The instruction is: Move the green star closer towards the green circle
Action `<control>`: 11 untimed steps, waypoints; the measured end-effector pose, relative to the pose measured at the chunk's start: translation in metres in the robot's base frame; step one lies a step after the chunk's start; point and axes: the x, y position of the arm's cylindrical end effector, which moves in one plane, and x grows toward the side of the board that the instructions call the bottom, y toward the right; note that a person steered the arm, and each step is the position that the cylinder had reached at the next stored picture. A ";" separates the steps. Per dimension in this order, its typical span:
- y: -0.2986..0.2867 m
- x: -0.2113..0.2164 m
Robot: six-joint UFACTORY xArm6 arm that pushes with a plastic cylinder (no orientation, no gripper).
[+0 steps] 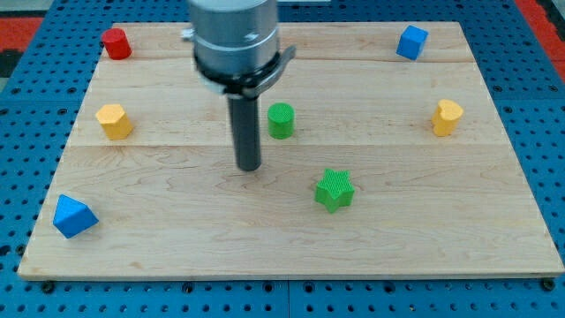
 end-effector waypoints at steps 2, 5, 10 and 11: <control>0.029 0.076; 0.148 -0.010; 0.136 -0.049; 0.123 0.005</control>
